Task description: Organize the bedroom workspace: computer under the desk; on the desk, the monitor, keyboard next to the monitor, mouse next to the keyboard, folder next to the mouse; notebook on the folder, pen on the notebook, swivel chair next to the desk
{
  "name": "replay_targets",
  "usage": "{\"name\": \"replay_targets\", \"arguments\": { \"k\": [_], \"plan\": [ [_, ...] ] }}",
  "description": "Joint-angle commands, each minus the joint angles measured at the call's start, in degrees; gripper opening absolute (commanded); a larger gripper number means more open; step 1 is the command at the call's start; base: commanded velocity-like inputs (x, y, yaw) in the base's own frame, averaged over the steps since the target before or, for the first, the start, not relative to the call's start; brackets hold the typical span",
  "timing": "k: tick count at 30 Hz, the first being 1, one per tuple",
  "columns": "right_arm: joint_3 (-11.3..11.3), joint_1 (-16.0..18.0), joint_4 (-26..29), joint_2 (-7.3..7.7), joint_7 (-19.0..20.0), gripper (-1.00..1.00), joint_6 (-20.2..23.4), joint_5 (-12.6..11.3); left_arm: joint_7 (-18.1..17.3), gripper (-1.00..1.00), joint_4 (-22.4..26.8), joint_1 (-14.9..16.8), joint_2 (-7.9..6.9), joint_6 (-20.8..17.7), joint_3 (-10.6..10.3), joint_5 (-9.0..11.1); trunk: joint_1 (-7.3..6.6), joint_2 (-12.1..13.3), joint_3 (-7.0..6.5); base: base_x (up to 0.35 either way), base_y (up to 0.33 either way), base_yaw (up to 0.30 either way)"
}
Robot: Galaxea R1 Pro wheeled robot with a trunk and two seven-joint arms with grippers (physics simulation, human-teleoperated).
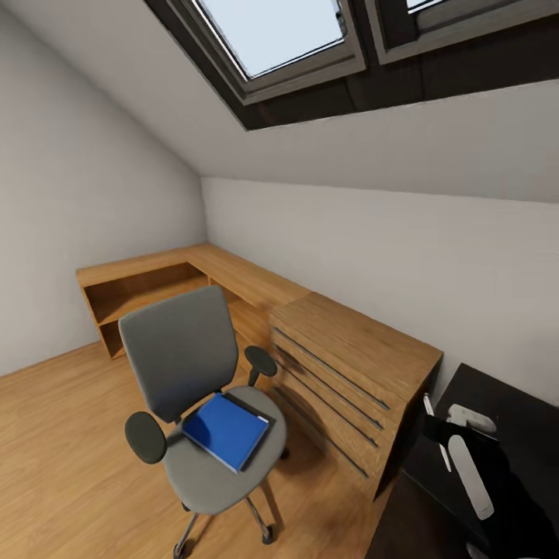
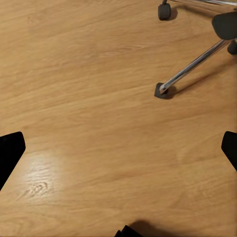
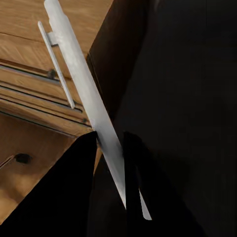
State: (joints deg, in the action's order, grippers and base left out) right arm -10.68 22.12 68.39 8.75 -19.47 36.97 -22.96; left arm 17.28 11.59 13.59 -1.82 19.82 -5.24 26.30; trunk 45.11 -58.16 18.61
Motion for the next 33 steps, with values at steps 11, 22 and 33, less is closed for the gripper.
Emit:
{"name": "replay_targets", "arguments": {
  "k": [11,22,33],
  "plan": [
    [-0.04,0.58,-7.22,0.46,-0.90,-1.00,0.19,2.07,0.39,1.00,0.01,0.03,-0.02,0.24,-0.47,0.33,0.00,-0.04,0.07,0.001,-0.002,0.000],
    [-0.10,3.24,-14.24,0.56,-0.93,-1.00,-2.11,4.81,0.34,1.00,0.01,0.03,0.00,3.09,-0.52,0.33,0.00,-0.04,0.07,-0.068,-0.075,0.000],
    [-0.15,3.36,-14.51,0.57,-0.85,-1.00,-4.31,4.76,0.32,1.00,0.19,0.03,0.23,3.20,-0.54,0.18,0.00,-0.04,0.07,-0.008,-0.010,0.000]
  ]
}}
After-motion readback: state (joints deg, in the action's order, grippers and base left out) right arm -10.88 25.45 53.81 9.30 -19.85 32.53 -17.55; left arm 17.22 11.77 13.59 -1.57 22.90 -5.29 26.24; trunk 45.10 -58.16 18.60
